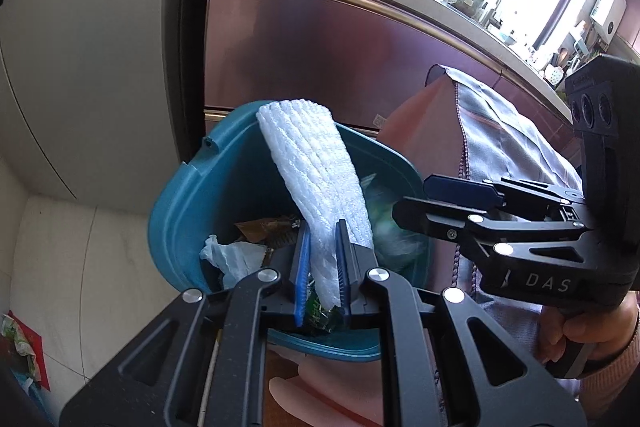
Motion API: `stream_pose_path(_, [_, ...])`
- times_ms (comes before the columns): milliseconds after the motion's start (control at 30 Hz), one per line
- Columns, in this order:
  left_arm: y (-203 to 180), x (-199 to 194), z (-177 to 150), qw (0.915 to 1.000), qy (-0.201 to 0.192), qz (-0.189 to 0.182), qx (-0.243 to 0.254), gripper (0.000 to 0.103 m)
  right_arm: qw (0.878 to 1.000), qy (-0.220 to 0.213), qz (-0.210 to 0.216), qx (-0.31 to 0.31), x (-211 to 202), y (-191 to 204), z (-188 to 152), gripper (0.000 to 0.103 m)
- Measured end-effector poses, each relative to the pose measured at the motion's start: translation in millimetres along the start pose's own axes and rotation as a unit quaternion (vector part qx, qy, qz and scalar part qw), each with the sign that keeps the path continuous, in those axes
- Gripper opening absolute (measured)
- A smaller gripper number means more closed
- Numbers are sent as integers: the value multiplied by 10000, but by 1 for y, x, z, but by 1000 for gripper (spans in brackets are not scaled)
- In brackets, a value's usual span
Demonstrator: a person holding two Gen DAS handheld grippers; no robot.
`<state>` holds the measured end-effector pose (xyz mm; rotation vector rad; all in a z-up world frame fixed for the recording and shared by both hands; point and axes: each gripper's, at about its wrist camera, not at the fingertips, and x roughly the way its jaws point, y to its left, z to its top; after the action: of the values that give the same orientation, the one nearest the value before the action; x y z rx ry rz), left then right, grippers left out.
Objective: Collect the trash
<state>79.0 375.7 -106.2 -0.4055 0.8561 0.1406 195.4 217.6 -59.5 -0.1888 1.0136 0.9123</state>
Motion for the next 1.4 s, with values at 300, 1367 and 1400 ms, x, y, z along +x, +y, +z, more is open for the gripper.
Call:
stream_pose_path(300, [4, 19, -9, 9999, 156, 29, -4, 13, 9998, -98, 107, 96, -7, -4, -7, 46])
stream_pose_path(1367, [-88, -119, -48, 9734, -2097, 75, 917, 98, 9721, -2148, -890, 324, -175, -22, -134, 91])
stream_pose_path(1400, [-94, -123, -50, 9724, -2141, 43, 929, 98, 9669, -2301, -1043, 351, -185, -23, -144, 94])
